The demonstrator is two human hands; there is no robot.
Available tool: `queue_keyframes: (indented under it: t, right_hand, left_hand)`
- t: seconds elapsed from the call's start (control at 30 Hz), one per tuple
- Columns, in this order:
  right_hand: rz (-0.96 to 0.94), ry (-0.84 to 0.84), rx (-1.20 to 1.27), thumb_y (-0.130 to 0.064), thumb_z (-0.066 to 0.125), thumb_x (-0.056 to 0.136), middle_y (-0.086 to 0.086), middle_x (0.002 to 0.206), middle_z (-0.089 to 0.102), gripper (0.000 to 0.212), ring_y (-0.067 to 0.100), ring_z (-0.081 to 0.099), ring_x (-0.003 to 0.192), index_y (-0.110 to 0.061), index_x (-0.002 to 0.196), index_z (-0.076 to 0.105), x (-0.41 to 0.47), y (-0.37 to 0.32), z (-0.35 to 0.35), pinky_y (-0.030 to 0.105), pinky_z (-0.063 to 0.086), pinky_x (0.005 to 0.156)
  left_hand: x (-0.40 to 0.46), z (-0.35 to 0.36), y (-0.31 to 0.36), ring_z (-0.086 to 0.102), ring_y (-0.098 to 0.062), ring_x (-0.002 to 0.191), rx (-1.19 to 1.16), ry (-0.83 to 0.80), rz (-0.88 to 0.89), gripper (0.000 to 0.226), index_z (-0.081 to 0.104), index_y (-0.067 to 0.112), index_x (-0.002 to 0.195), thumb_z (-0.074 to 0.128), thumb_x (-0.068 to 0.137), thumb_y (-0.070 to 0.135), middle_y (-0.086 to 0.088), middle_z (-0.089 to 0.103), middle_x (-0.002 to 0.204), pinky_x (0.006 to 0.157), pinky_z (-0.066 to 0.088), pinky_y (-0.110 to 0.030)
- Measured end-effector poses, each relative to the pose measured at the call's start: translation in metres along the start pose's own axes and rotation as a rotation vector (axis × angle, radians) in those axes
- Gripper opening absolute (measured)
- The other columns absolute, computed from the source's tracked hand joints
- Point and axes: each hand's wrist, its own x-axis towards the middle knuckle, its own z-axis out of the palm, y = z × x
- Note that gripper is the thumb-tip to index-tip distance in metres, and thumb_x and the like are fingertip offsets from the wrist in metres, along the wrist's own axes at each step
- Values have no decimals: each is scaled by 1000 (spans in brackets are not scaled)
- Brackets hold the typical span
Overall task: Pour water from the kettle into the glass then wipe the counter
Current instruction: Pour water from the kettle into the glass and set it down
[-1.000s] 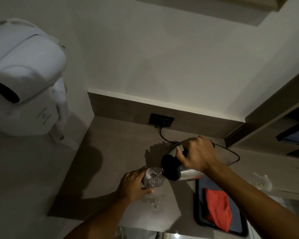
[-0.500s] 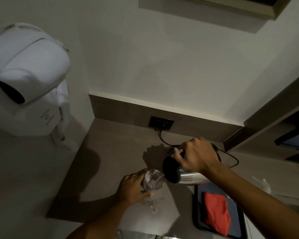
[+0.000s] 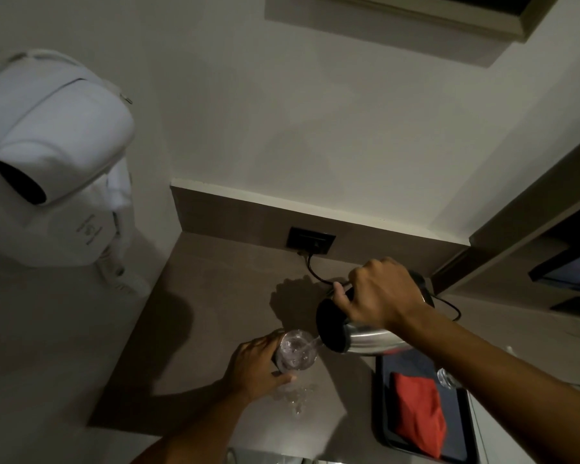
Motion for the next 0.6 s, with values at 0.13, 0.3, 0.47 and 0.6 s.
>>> queue_keyframes:
  t: [0.13,0.3,0.47,0.6]
  right_hand:
    - [7,4,-14,-53,34,90,-10,37,25,57,8,21,31,-20,43,36,2,3,-3,21,20,53]
    - [12,29,-53,-53,36,90,-10,38,26,57,7,24,31,-21,43,34,3,5,-9,24,27,57]
    - [1,39,-86,-52,37,89,-9,38,25,57,7,23,32,-21,42,32,5,7,-14,25,29,58]
    - [-5,43,-89,-52,38,89,-9,39,23,57,6,23,32,-20,42,33,5,6,-13,25,31,57]
  left_hand:
    - [-1,-1,1,59,-9,118,-17,5,-3,94,39,41,143,65,60,78,16,62,132,104,43,-29]
    - [-2,-4,3,65,-8,104,-28,45,20,90,41,44,138,69,58,75,18,67,120,92,43,-21]
    - [-1,-2,1,63,-8,108,-32,35,17,93,39,45,140,68,58,77,18,65,125,95,44,-24]
    - [0,-1,0,62,-9,113,-22,31,15,93,38,44,142,67,59,77,18,64,127,101,45,-31]
